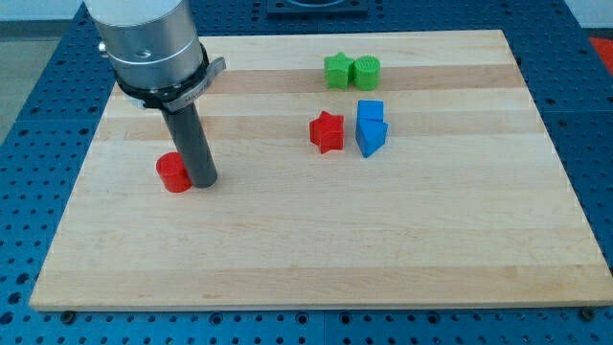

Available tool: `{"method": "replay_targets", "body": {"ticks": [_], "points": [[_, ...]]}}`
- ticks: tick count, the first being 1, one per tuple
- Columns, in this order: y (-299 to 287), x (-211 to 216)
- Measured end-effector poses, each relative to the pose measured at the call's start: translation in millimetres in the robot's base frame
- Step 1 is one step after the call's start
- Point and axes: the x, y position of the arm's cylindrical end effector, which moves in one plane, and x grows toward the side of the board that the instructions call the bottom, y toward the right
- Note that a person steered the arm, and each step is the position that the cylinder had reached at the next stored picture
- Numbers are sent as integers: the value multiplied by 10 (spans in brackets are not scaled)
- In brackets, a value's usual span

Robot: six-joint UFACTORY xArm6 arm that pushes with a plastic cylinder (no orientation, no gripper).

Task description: Slide red star closer to green circle

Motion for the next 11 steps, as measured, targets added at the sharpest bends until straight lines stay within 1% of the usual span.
{"method": "replay_targets", "body": {"ticks": [5,6,7,8,10,11], "points": [[-100,0],[93,19],[599,19],[793,-23],[808,-569],[1094,-689]]}}
